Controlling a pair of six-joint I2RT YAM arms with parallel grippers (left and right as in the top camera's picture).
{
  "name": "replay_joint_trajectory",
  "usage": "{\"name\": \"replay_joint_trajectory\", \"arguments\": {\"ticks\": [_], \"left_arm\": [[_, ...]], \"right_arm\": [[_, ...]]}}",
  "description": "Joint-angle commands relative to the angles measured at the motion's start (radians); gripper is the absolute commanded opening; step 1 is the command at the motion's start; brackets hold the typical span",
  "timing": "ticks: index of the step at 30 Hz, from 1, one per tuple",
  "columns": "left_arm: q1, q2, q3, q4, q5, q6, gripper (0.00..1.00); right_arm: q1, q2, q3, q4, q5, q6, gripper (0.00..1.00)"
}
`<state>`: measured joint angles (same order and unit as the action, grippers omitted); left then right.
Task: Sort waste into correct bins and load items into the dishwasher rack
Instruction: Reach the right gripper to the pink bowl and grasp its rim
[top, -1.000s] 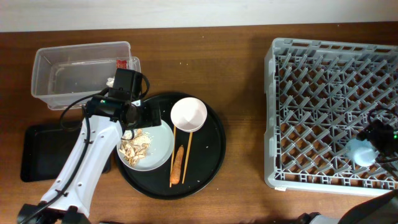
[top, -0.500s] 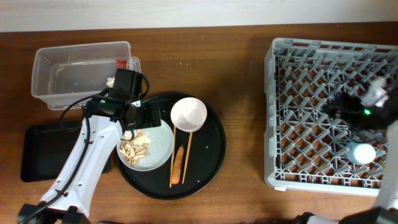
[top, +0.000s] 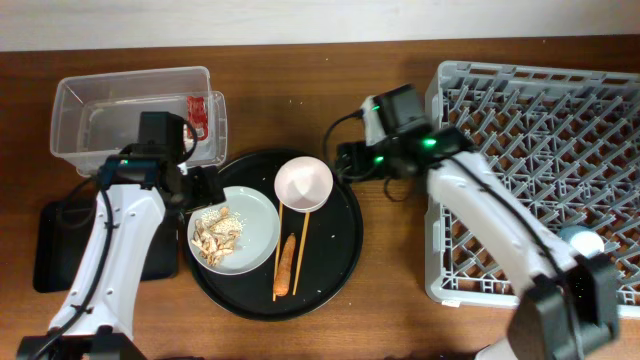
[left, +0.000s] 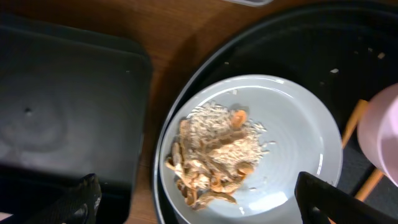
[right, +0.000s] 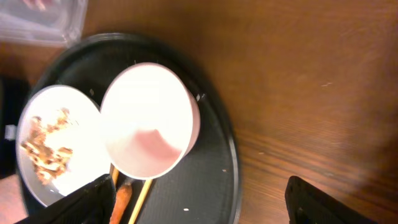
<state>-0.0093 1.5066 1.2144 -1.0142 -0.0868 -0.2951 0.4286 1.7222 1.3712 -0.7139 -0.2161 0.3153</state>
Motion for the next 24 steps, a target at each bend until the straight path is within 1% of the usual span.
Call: {"name": "replay_joint_trajectory", "arguments": {"ticks": [1, 4, 7, 10, 12, 14, 15, 16, 17, 19, 21, 24], "left_arm": [[0.014, -0.021, 0.003, -0.006, -0.007, -0.003, 0.99], [0.014, -0.021, 0.003, -0.006, -0.007, -0.003, 0.99], [0.014, -0.021, 0.003, -0.006, -0.004, -0.003, 0.99], [0.014, -0.021, 0.003, -0.006, -0.003, -0.003, 0.99], [0.014, -0.021, 0.003, -0.006, -0.003, -0.003, 0.99], [0.014, -0.021, 0.003, -0.005, 0.005, -0.003, 0.99], [0.014, -0.021, 0.003, -0.005, 0.013, -0.003, 0.99], [0.014, -0.02, 0.003, -0.005, 0.02, -0.003, 0.99], [0.014, -0.021, 0.003, -0.005, 0.019, -0.003, 0.99], [0.014, -0.021, 0.003, -0.005, 0.019, -0.003, 0.99], [0.014, -0.021, 0.003, -0.005, 0.019, -0.003, 0.99], [0.014, -0.021, 0.003, -0.005, 0.019, -0.003, 0.99]], "right_arm": [[0.053, 0.107, 0.014, 0.046, 0.045, 0.106, 0.75], [0.082, 0.175, 0.014, 0.1, 0.045, 0.148, 0.59], [0.095, 0.217, 0.014, 0.121, 0.045, 0.193, 0.55], [0.111, 0.263, 0.014, 0.124, 0.048, 0.199, 0.48], [0.116, 0.275, 0.014, 0.12, 0.052, 0.2, 0.35], [0.114, 0.272, 0.014, 0.12, 0.052, 0.2, 0.21], [0.112, 0.267, 0.016, 0.12, 0.054, 0.199, 0.18], [0.107, 0.255, 0.02, 0.112, 0.062, 0.199, 0.11], [0.1, 0.242, 0.026, 0.099, 0.078, 0.199, 0.06], [0.082, 0.195, 0.052, 0.057, 0.134, 0.191, 0.04], [0.067, 0.156, 0.092, 0.006, 0.15, 0.144, 0.04], [0.022, 0.088, 0.163, -0.118, 0.214, 0.126, 0.04]]}}
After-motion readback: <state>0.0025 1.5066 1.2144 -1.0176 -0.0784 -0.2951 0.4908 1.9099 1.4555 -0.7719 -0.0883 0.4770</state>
